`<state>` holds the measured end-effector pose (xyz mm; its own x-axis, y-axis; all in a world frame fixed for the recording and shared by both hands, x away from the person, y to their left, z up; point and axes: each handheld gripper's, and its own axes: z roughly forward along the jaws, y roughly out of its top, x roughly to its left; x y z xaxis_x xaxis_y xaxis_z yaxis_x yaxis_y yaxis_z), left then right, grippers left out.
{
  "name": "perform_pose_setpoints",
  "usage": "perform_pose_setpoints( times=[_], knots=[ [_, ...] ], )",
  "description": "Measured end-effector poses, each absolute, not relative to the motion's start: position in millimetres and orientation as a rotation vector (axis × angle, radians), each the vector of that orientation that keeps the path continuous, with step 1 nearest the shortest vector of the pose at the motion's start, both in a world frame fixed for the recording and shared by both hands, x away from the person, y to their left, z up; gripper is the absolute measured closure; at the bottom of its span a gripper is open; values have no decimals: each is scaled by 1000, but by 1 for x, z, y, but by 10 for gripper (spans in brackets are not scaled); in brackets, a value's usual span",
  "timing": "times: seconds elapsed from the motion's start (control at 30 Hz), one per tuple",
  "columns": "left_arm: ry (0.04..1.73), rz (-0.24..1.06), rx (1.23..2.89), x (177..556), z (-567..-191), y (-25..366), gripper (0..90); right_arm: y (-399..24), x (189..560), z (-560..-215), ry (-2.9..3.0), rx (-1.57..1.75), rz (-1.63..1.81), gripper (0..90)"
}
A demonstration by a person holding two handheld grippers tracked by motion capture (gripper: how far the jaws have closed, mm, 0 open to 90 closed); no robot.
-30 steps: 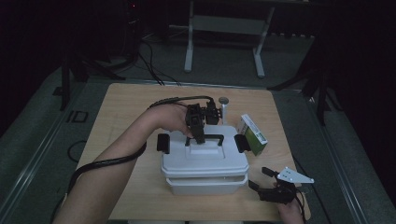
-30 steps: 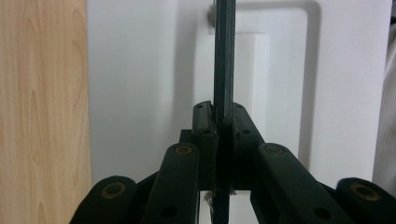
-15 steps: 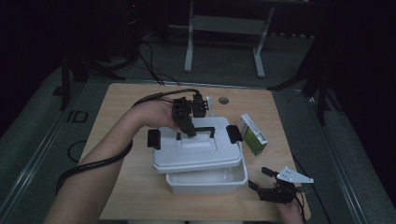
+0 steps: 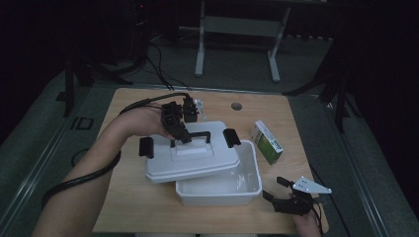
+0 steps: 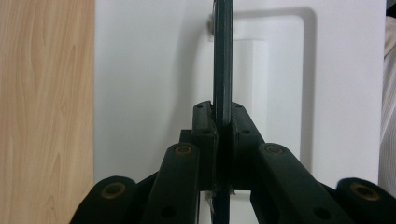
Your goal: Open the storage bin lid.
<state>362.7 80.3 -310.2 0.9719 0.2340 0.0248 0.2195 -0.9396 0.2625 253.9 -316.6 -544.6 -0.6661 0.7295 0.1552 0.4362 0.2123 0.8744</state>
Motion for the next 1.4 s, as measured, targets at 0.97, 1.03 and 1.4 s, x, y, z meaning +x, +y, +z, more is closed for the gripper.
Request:
perform_pose_setpoints(
  times=[0.97,1.03,1.4],
  knots=[
    [546,122,2753,334,-316,198,841,-315,255,-544,2206,1108,1411,137],
    [566,111,2742,333,-318,206,841,-315,255,-544,2203,1107,1414,137],
    [639,118,2707,327,-330,240,841,-315,255,-545,2204,1104,1413,137]
  ],
)
